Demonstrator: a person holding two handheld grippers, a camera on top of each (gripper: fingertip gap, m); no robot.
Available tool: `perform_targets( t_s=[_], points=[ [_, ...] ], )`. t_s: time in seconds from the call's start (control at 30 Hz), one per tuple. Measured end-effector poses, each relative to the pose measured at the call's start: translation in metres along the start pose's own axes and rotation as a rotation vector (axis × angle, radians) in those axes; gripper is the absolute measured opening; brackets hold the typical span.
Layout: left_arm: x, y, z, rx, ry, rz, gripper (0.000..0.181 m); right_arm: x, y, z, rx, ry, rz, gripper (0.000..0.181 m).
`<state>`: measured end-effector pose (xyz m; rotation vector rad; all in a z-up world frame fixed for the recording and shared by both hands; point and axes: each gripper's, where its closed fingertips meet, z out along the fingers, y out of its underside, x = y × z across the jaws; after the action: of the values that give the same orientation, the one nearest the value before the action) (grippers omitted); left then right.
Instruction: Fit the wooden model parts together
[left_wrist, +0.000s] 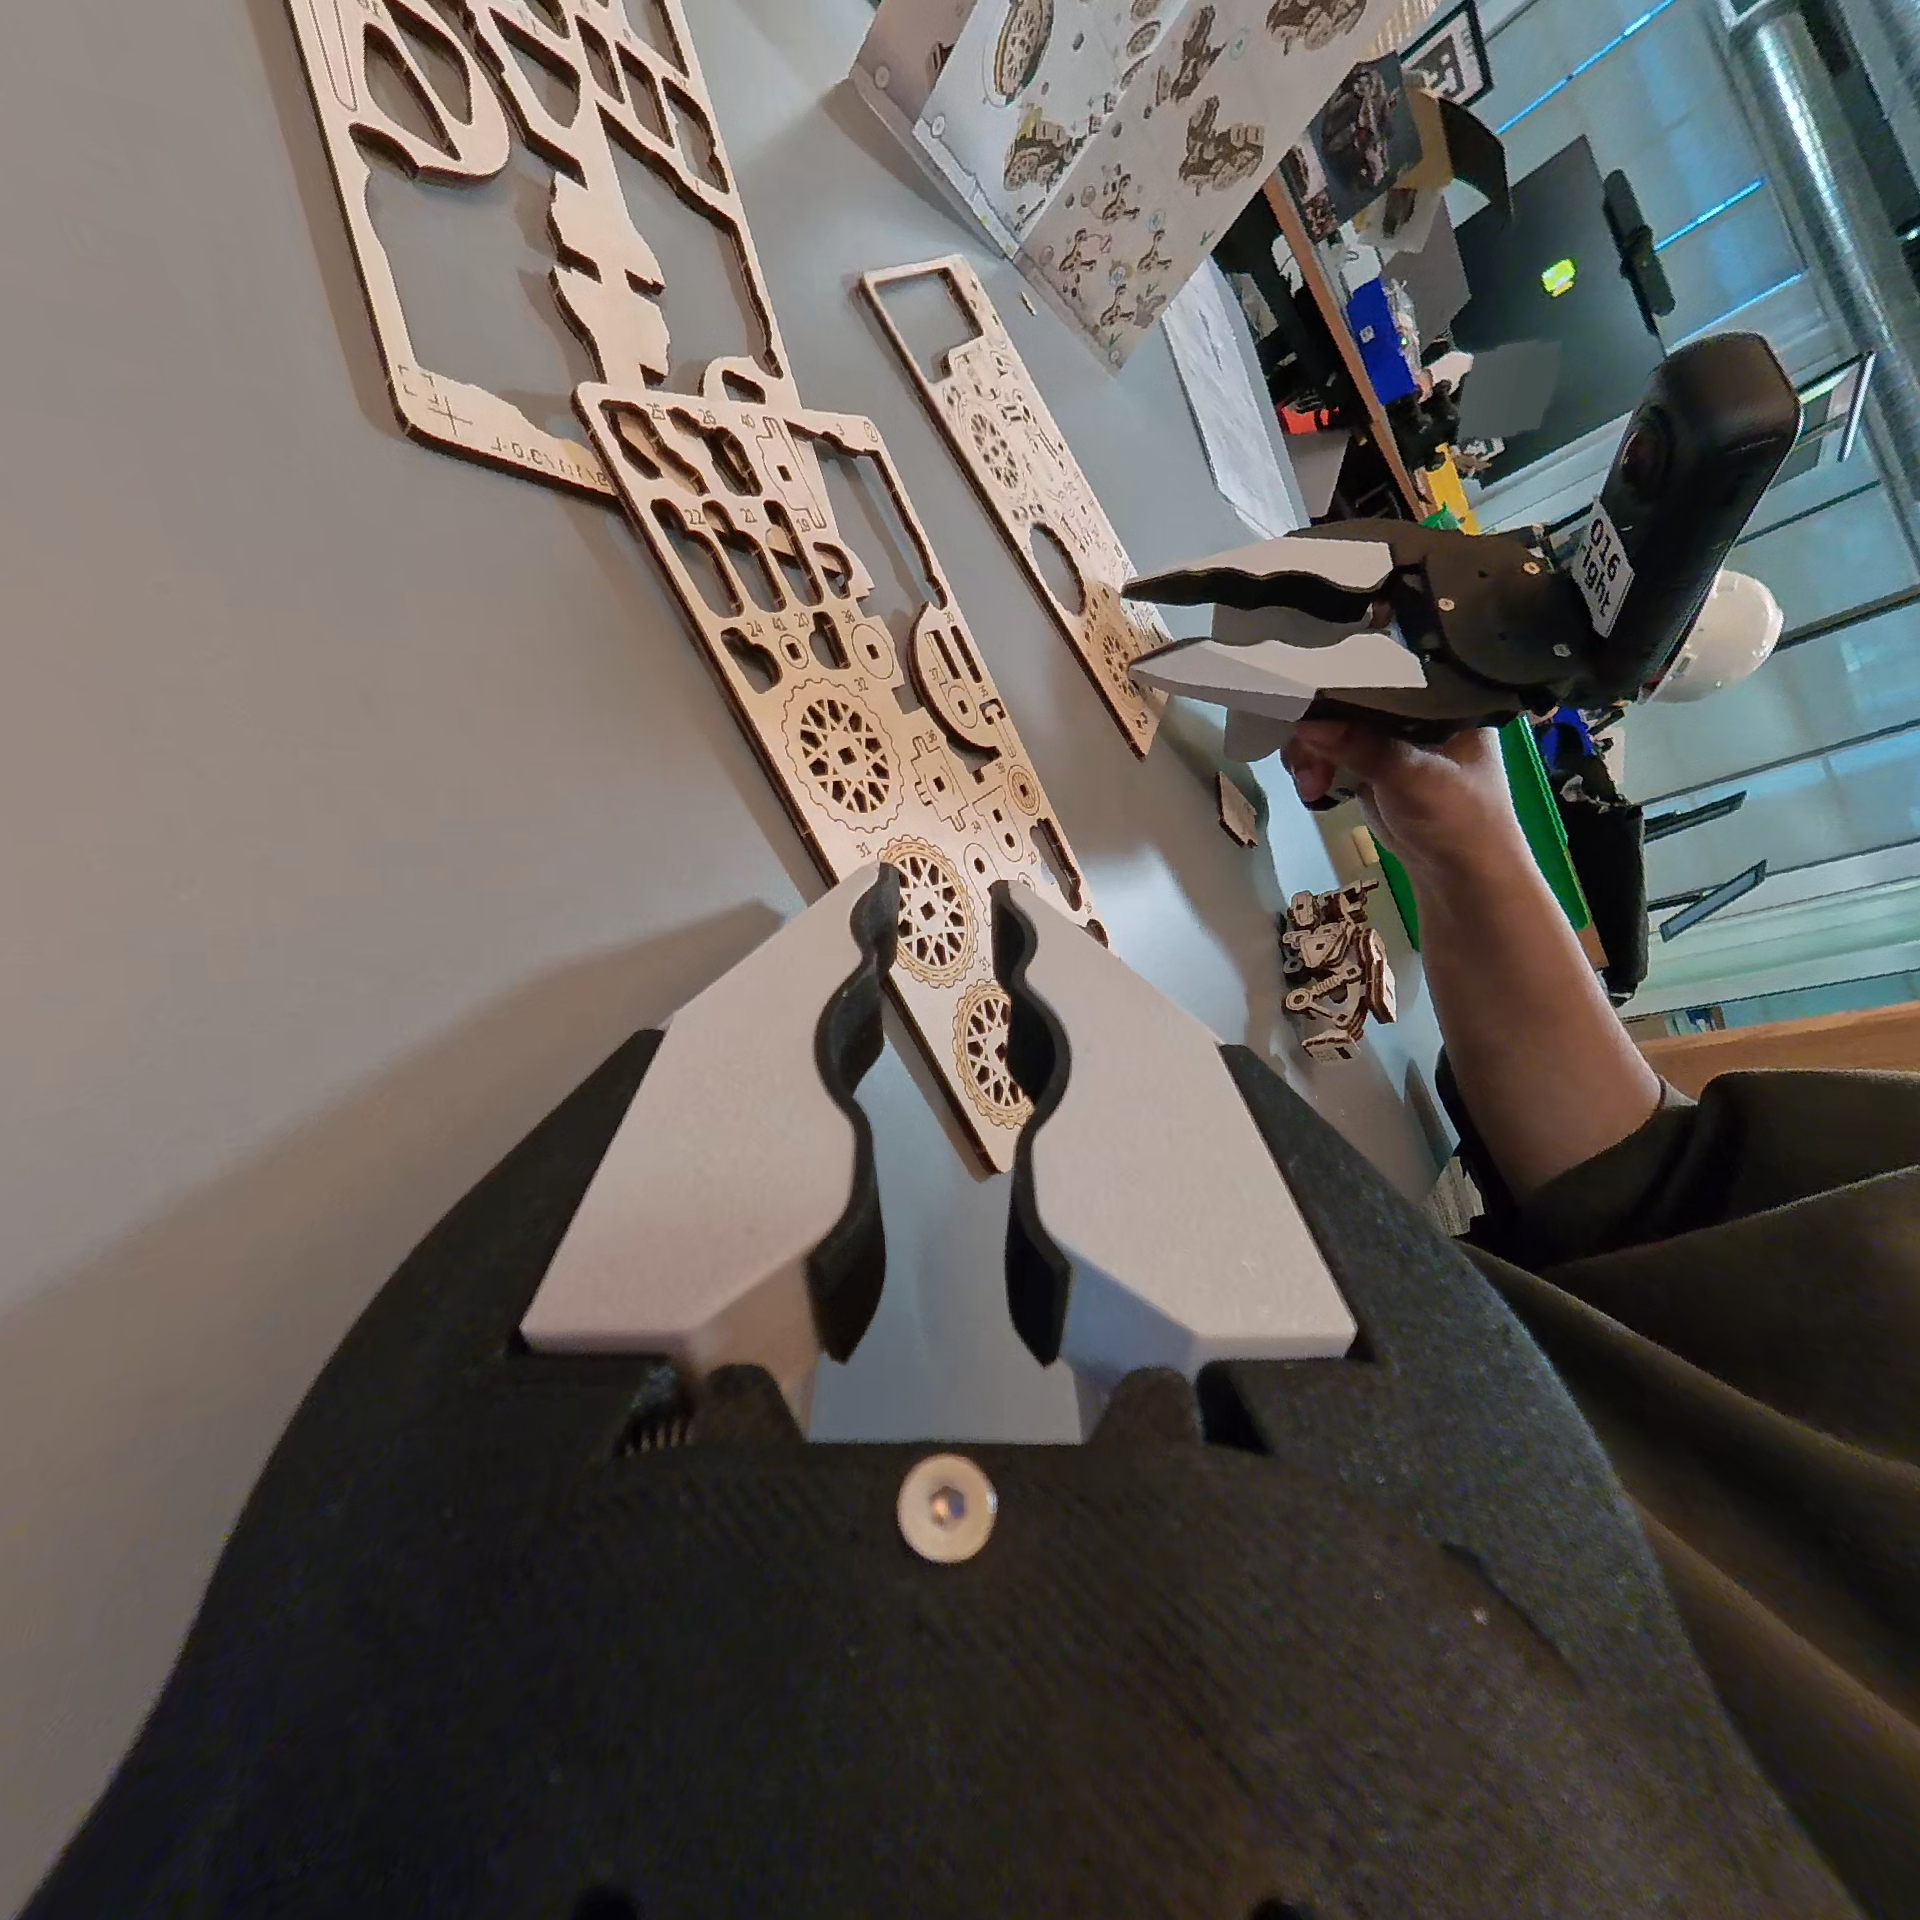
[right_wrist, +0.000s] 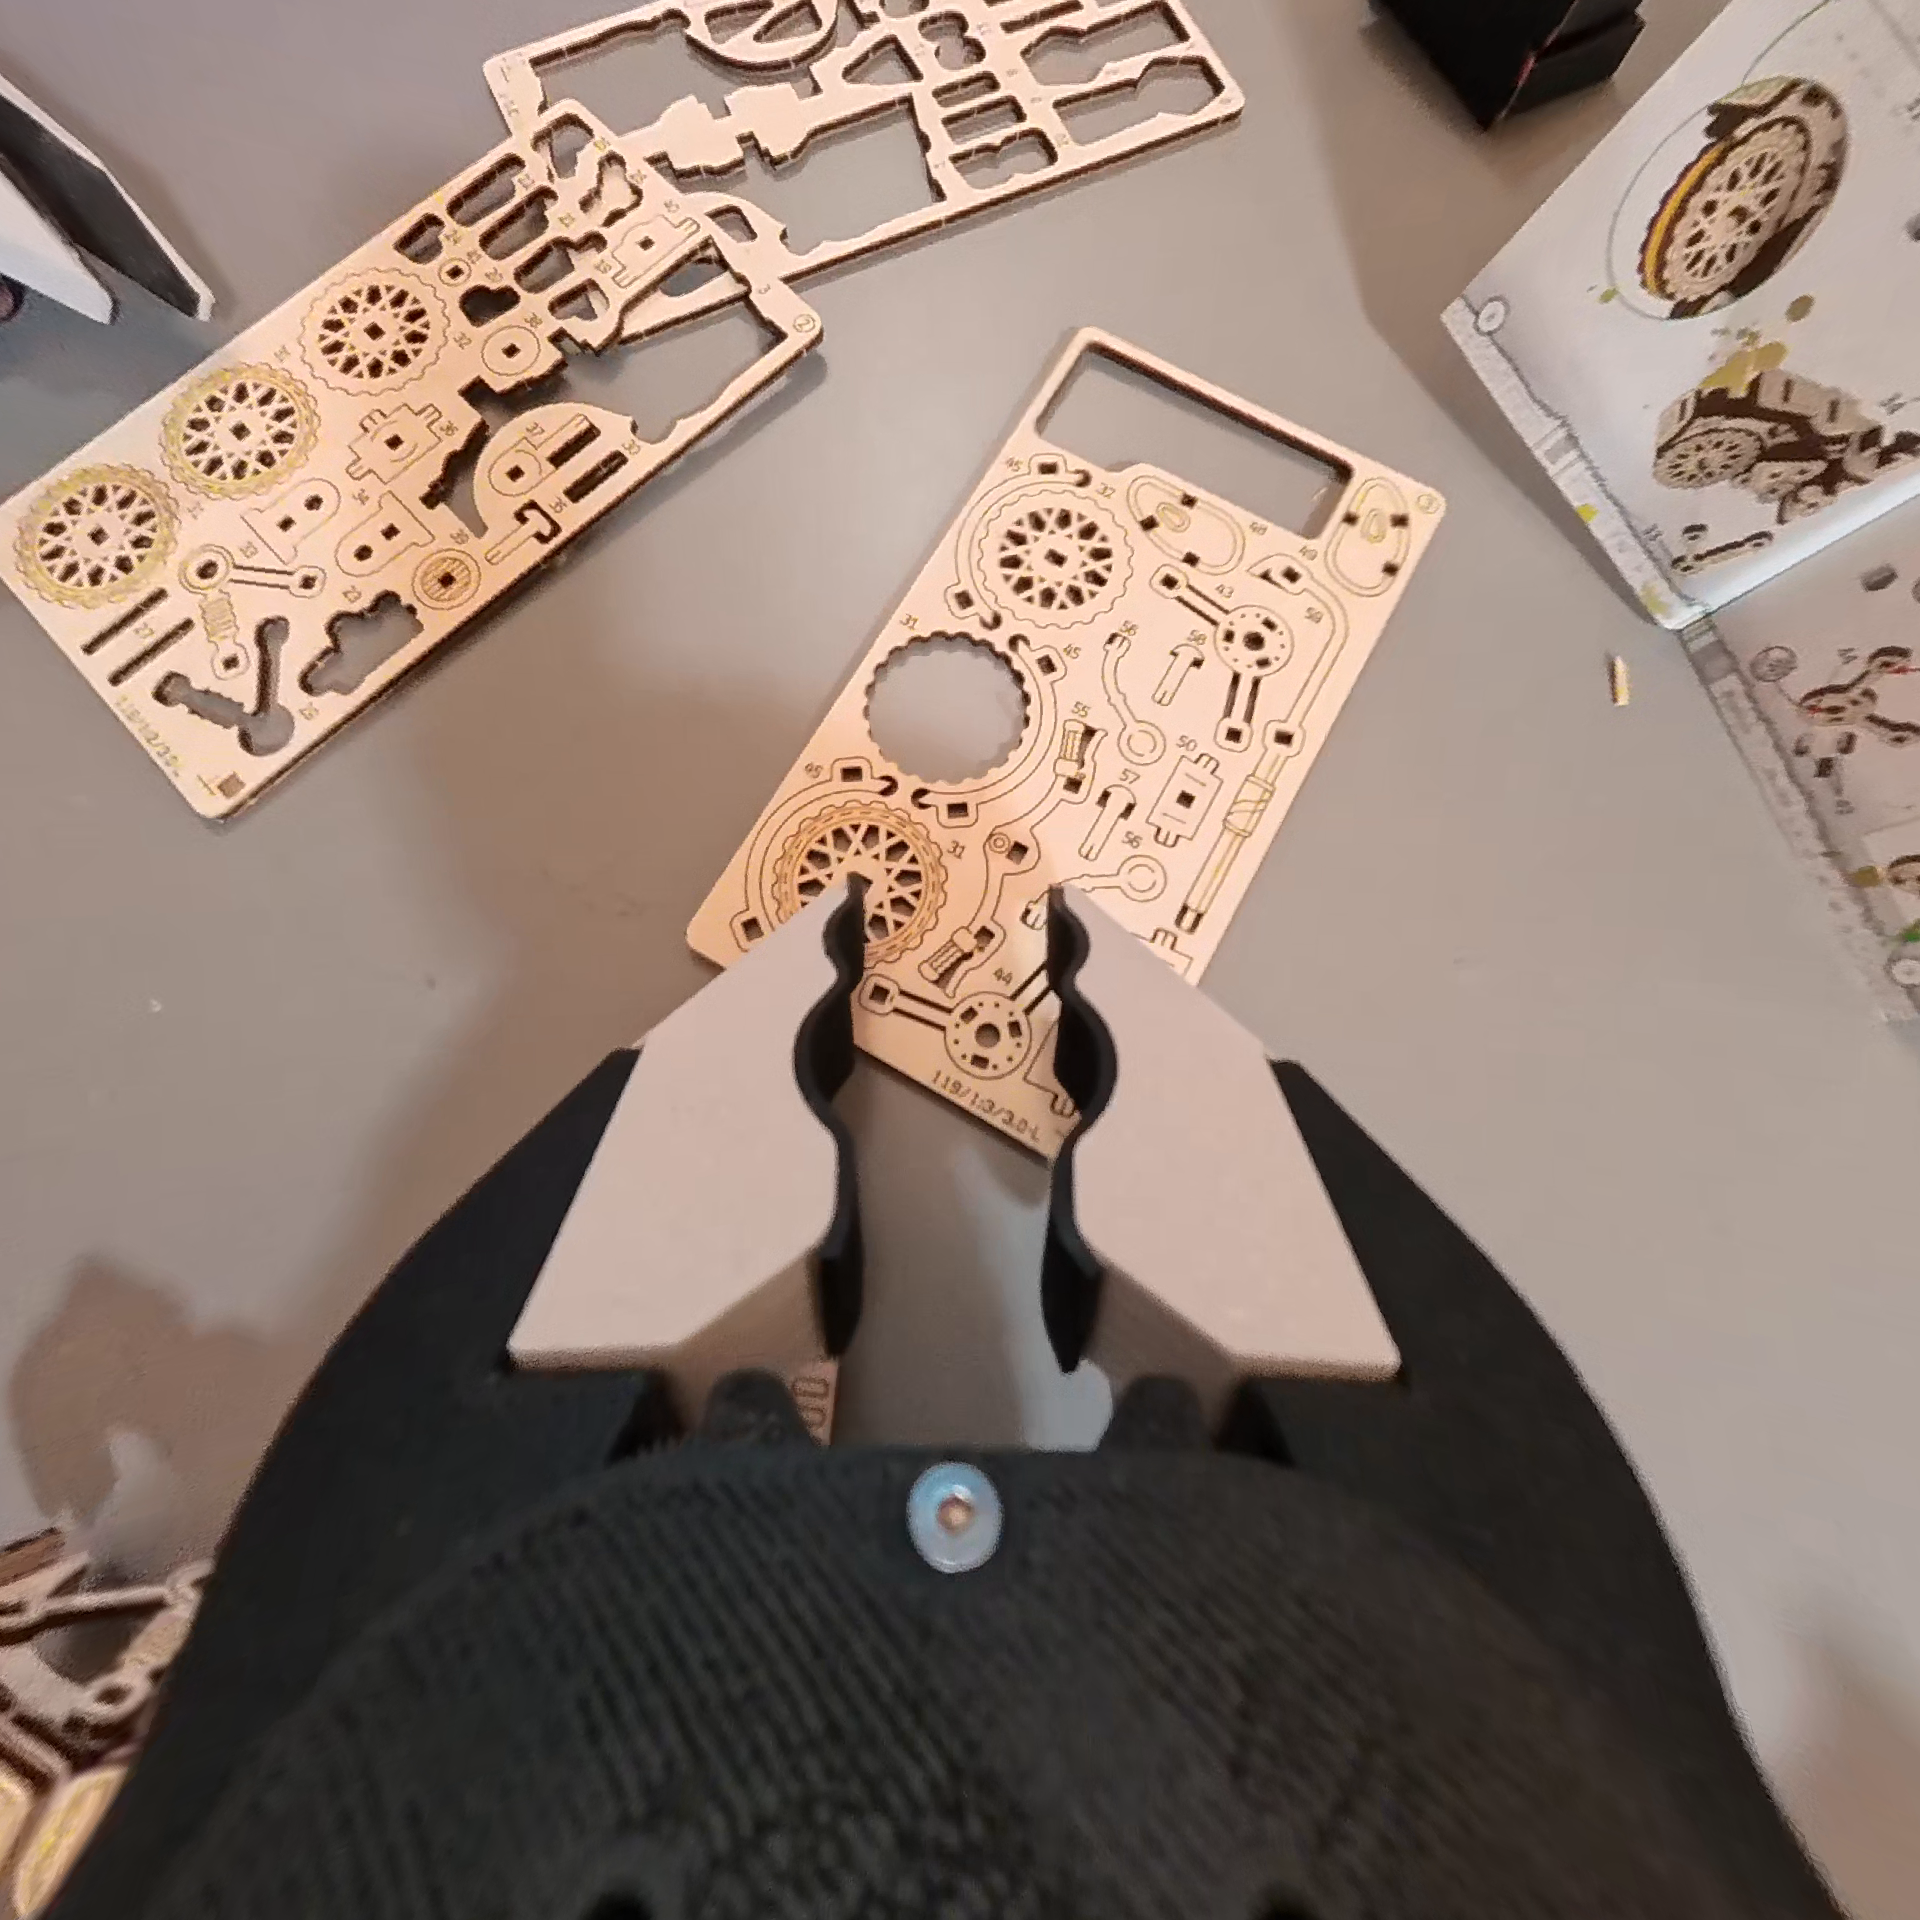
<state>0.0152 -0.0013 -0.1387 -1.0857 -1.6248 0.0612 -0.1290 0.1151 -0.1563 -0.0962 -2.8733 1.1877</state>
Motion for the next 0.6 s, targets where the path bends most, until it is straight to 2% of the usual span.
perform_targets(
  t_s=[0.23,0.43,0.6],
  points=[
    [0.0,0.0,0.0,-0.001,-0.002,0.0,0.017,-0.004,-0.004,0.004,-0.014,0.025,0.02,0.031],
    [0.0,-0.001,-0.001,0.006,-0.004,-0.001,0.017,0.012,-0.003,-0.002,-0.039,0.138,-0.048,0.042],
    [0.002,-0.009,-0.005,0.066,0.013,-0.005,0.02,0.017,0.004,-0.003,-0.042,0.094,0.072,0.06]
  ],
)
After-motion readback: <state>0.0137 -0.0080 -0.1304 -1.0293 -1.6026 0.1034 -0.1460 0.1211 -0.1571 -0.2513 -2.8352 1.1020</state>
